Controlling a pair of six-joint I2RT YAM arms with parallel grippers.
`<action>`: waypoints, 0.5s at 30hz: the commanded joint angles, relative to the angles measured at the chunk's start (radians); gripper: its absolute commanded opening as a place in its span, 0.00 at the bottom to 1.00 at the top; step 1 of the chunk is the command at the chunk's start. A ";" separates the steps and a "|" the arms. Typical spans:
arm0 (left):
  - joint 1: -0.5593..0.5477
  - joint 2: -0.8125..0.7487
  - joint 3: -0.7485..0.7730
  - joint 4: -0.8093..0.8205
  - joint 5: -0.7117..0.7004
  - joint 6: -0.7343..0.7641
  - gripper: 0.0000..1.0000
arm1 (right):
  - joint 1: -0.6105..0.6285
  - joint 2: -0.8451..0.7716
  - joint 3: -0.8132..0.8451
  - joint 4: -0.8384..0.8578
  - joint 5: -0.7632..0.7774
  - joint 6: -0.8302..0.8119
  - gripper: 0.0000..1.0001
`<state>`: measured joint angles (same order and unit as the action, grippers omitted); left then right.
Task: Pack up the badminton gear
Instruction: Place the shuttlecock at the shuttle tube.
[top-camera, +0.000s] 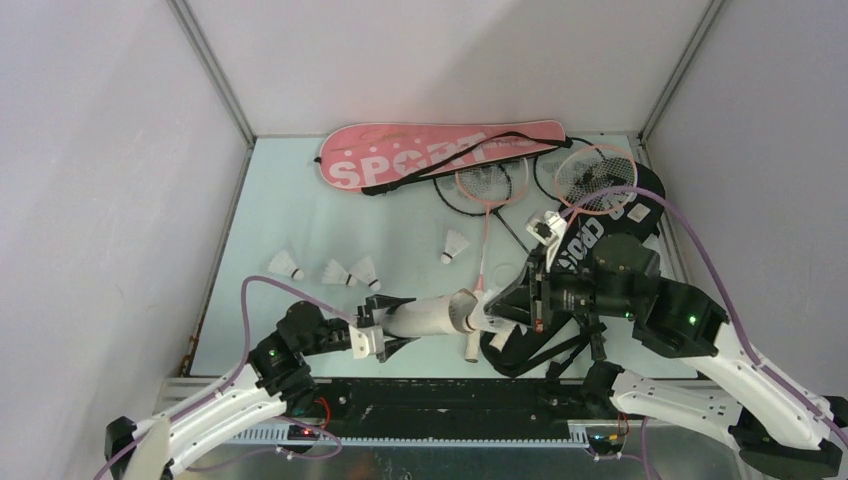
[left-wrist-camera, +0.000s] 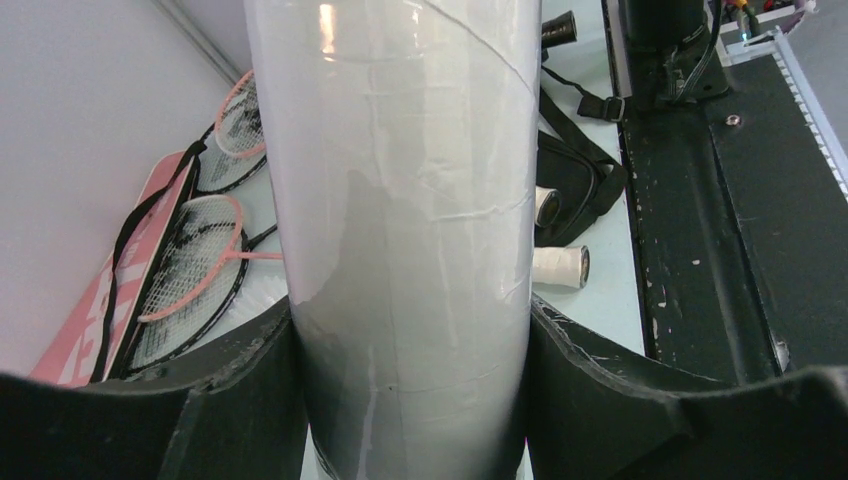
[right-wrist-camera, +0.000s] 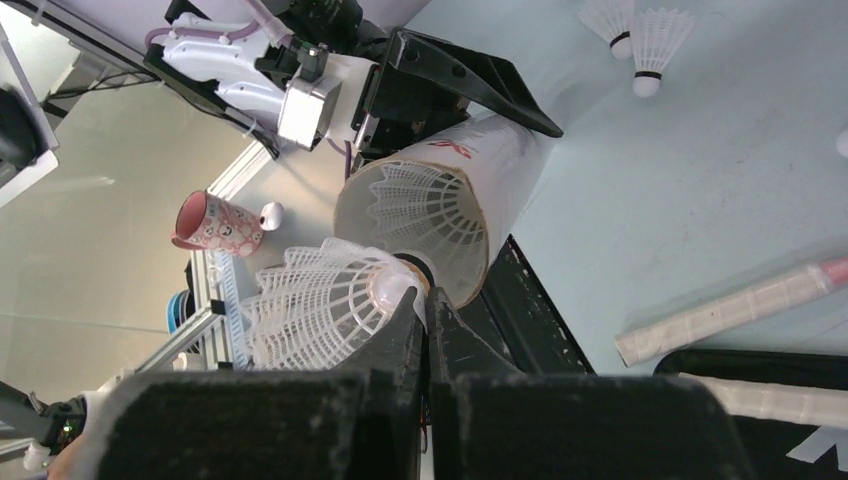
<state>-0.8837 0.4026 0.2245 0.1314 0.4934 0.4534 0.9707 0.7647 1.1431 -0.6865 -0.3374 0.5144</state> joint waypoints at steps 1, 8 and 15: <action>-0.001 -0.024 -0.003 0.051 0.019 0.002 0.33 | -0.004 0.057 0.026 0.082 -0.048 -0.040 0.00; -0.001 -0.024 -0.002 0.049 0.023 -0.004 0.33 | -0.006 0.110 0.028 0.132 -0.011 -0.063 0.00; -0.001 -0.032 -0.008 0.077 0.017 -0.029 0.33 | 0.053 0.158 0.037 0.128 0.062 -0.097 0.08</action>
<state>-0.8833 0.3859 0.2173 0.1364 0.5007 0.4431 0.9878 0.8993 1.1431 -0.6014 -0.3355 0.4576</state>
